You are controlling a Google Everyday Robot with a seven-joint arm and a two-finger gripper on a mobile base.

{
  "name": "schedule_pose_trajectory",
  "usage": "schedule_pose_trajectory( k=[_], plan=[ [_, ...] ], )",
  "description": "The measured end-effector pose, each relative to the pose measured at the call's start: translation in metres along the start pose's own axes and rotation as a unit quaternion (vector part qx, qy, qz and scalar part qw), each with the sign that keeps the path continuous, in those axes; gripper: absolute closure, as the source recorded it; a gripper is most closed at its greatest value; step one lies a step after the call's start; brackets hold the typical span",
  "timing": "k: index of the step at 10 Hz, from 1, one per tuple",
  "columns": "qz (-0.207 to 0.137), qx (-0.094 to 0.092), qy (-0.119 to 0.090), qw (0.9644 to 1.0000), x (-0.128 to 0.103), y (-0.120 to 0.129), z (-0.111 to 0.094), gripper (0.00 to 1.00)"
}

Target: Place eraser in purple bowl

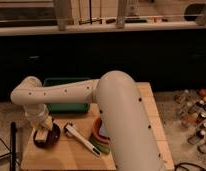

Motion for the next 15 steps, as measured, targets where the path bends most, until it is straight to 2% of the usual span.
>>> schedule_pose_trajectory(
  k=[3,4,15],
  plan=[
    [-0.007,-0.004,0.001,1.0000,-0.0017,-0.0020,-0.0014,0.24],
    [-0.008,-0.004,0.002,1.0000,-0.0022,-0.0027,-0.0020,0.20],
    [-0.017,-0.007,0.004,0.9998,-0.0038,-0.0028,-0.0068,0.20]
  ],
)
